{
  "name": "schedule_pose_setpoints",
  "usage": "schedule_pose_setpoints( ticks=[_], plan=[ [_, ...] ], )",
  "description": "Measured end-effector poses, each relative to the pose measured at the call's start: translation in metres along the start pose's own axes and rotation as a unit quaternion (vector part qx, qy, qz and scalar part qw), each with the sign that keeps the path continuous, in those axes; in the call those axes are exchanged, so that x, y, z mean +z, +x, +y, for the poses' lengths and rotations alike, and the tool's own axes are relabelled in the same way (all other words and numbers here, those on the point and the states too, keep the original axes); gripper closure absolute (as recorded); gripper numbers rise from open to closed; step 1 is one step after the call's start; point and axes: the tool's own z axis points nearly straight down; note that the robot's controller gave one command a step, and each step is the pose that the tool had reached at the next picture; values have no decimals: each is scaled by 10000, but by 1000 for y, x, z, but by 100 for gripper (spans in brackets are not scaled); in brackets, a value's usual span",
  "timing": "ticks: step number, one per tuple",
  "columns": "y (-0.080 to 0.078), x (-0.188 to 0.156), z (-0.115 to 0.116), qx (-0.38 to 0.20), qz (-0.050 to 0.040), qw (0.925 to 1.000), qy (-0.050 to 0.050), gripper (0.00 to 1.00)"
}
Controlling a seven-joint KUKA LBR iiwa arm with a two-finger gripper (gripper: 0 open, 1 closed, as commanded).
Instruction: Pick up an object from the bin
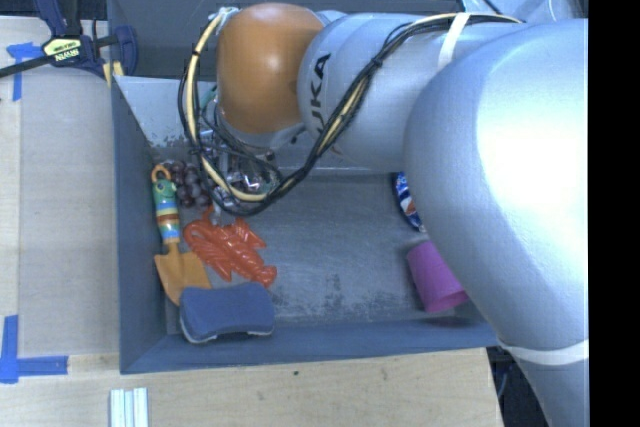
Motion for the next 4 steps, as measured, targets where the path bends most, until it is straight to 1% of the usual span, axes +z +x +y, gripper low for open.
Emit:
schedule_pose_setpoints(
  ticks=[1, 2, 3, 4],
  plan=[
    [9, 26, -15, 3039, -26, 9527, 20, 0],
    [1, 30, 0, 2445, -25, 9697, 6, 100],
    [1, 30, 0, 2444, -25, 9697, 7, 100],
    [4, 16, 0, 2446, 22, 9696, 22, 100]
  ],
)
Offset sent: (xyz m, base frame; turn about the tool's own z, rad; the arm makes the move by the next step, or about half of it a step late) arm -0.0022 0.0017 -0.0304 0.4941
